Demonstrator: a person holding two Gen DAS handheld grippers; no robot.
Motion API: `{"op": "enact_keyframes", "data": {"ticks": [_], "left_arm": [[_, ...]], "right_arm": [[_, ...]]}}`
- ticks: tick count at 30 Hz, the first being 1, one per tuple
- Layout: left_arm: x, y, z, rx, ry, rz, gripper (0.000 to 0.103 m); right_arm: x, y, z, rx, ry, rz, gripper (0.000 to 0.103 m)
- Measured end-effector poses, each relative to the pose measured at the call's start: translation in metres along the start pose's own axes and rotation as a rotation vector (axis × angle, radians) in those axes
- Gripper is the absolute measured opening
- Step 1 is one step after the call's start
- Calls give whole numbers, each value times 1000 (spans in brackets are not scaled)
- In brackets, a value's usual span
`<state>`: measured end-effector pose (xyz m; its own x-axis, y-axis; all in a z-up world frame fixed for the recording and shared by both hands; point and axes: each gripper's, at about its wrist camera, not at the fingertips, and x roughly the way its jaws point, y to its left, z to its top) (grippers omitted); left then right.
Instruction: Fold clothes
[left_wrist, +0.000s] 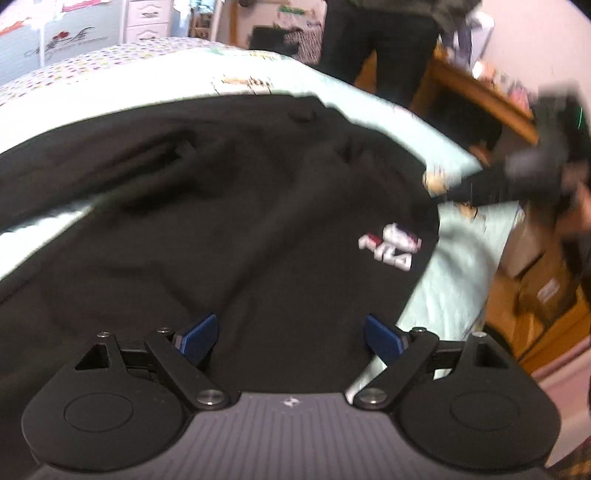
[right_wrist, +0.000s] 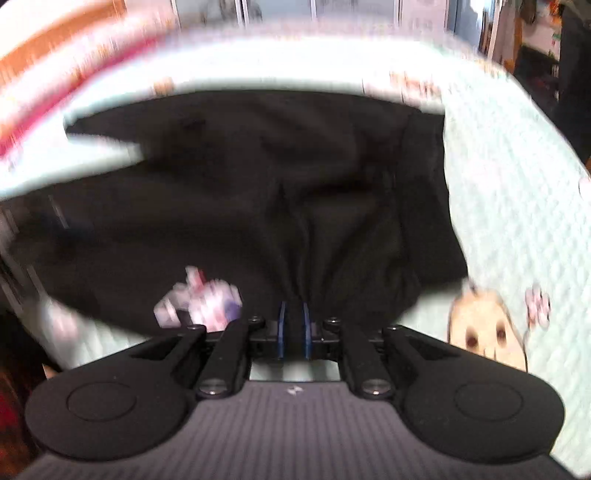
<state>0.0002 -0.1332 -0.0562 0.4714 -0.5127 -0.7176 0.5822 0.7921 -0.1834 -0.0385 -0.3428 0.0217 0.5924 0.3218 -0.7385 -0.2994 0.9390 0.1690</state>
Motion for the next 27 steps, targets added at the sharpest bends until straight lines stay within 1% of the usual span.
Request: {"op": "enact_keyframes", "data": {"ticks": [1, 2, 4, 6, 8, 9, 12, 13, 14, 15, 16, 17, 19, 20, 21, 23, 27], "left_arm": [[0, 0, -1, 3, 2, -7, 91], [0, 0, -2, 6, 4, -15, 91], [-1, -1, -4, 11, 9, -29, 92], [-1, 0, -6, 19, 14, -47, 93], [-2, 6, 0, -12, 25, -79, 92], [-2, 9, 3, -31, 31, -95, 92], [-3, 19, 21, -109, 17, -99, 90], [-3, 22, 27, -136, 11, -99, 90], [-1, 24, 33, -148, 4, -69, 90], [2, 25, 39, -152, -4, -23, 90], [6, 26, 43, -157, -7, 11, 90], [10, 28, 46, -158, 0, 20, 90], [22, 30, 48, -163, 27, 21, 90], [30, 32, 47, -172, 49, 22, 90], [32, 31, 47, -170, 55, 24, 91], [33, 27, 44, -154, 53, 28, 101], [35, 19, 40, -121, 49, 36, 103]], "right_arm": [[3, -2, 2, 15, -14, 47, 15], [10, -2, 1, 19, -2, 67, 15], [30, -5, -11, -1, 84, 32, 15], [26, -10, -21, -11, 79, 46, 15], [15, -14, -17, -14, 99, 41, 14], [10, -16, -11, -6, 94, 44, 15], [0, -34, 22, 39, -23, 68, 15], [1, -42, 38, 46, -60, 57, 15], [6, -49, 56, 47, -93, 40, 15], [12, -57, 74, 46, -125, 23, 15], [23, -68, 93, 51, -145, 24, 15], [38, -80, 112, 67, -158, 18, 15], [73, -96, 145, 95, -141, 10, 16], [91, -101, 156, 118, -127, 9, 15], [109, -106, 166, 142, -112, 8, 14], [144, -115, 185, 191, -82, 8, 14], [199, -130, 203, 304, 18, -64, 13]]}}
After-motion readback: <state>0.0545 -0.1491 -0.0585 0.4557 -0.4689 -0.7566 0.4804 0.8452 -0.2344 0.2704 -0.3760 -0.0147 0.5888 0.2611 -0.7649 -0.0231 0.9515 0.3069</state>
